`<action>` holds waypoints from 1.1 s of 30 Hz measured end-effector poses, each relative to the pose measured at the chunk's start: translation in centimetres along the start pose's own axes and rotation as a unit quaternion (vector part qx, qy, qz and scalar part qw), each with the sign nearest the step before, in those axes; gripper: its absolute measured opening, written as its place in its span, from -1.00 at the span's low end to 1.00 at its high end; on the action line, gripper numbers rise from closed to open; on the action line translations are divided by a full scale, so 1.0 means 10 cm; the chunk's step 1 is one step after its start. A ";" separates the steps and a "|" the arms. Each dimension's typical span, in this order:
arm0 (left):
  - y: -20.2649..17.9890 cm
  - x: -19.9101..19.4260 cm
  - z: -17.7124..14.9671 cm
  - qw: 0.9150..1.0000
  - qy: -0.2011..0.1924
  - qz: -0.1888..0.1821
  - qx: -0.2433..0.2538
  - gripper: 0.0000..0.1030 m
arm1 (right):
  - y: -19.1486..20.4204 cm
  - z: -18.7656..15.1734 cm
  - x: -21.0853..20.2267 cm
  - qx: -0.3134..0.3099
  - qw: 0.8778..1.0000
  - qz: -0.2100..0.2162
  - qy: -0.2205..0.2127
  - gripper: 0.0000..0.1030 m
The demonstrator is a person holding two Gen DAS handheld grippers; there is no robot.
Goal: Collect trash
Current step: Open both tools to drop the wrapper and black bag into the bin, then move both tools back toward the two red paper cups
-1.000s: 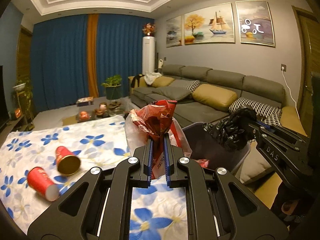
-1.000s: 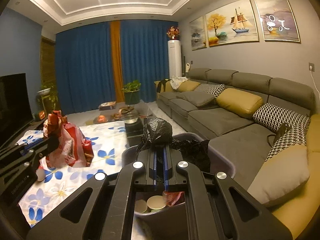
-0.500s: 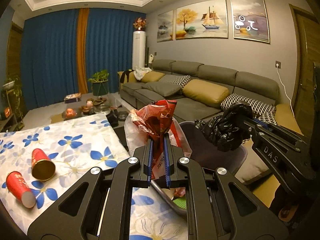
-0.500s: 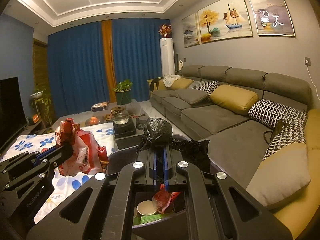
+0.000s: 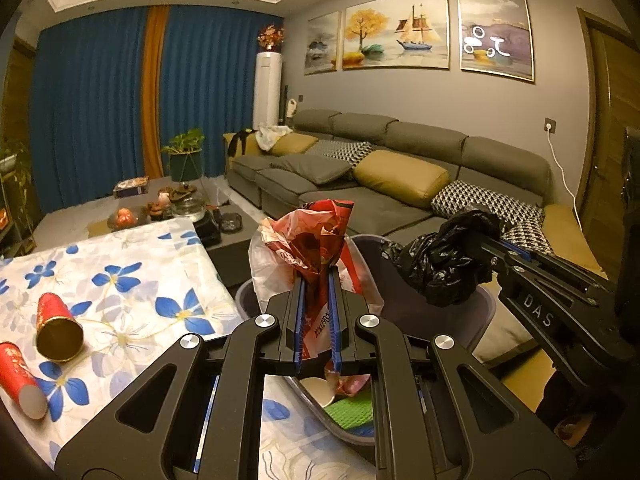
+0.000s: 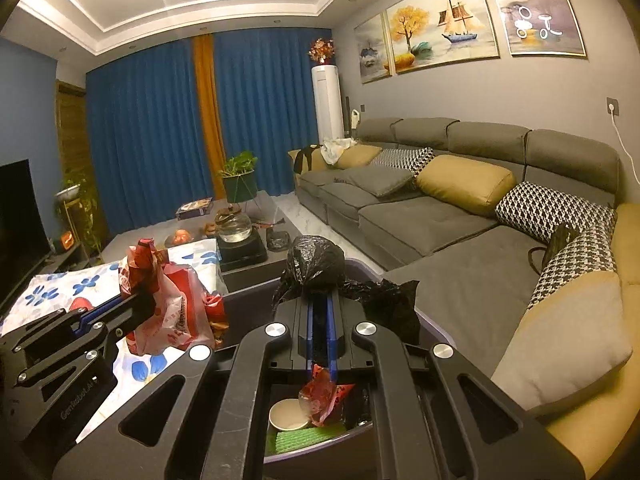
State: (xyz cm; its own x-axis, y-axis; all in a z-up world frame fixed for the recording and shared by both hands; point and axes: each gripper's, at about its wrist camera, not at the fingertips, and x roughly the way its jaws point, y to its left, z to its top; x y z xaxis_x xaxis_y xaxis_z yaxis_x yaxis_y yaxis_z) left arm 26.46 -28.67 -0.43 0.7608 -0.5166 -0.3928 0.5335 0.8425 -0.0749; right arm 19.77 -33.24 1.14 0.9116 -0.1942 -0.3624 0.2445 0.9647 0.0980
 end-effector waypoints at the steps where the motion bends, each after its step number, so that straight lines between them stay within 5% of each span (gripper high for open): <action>1: 0.00 0.02 0.00 1.000 0.001 -0.001 0.000 -0.80 | 0.00 0.00 0.01 0.002 1.000 0.000 0.001 -0.87; 7: 0.03 0.14 -0.02 1.000 0.011 -0.025 -0.007 -0.78 | -0.07 0.04 0.07 0.007 1.000 0.000 0.006 -0.73; 10: 0.08 0.23 -0.03 0.999 0.028 -0.036 -0.008 -0.67 | -0.11 0.04 0.08 0.016 1.000 -0.005 0.002 -0.17; 11: 0.09 0.26 -0.04 0.999 0.035 -0.038 -0.009 -0.49 | -0.12 0.04 0.08 0.019 1.000 -0.007 -0.001 0.02; 15: 0.22 0.28 -0.11 0.999 0.037 -0.024 -0.024 0.19 | -0.18 0.03 0.07 0.027 1.000 -0.013 0.000 0.13; 17: 0.28 0.24 -0.12 0.999 0.032 -0.012 -0.033 0.50 | -0.19 0.02 0.03 0.029 0.999 -0.018 -0.002 0.24; 20: 0.37 0.12 -0.14 0.999 0.023 0.011 -0.044 0.62 | -0.19 0.00 -0.04 0.032 0.999 -0.024 -0.007 0.41; 33: 1.10 -0.74 -0.40 0.982 -0.012 0.169 -0.082 0.77 | 0.23 -0.22 -0.26 0.016 1.000 0.001 0.011 0.59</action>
State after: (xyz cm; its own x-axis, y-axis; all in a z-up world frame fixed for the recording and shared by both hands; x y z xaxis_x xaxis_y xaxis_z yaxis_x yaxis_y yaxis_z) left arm 25.15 -14.96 -2.02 0.8937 -0.2054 -0.3989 0.1839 0.9786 -0.0917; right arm 17.19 -30.16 0.26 0.9048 -0.1880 -0.3821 0.2537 0.9586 0.1290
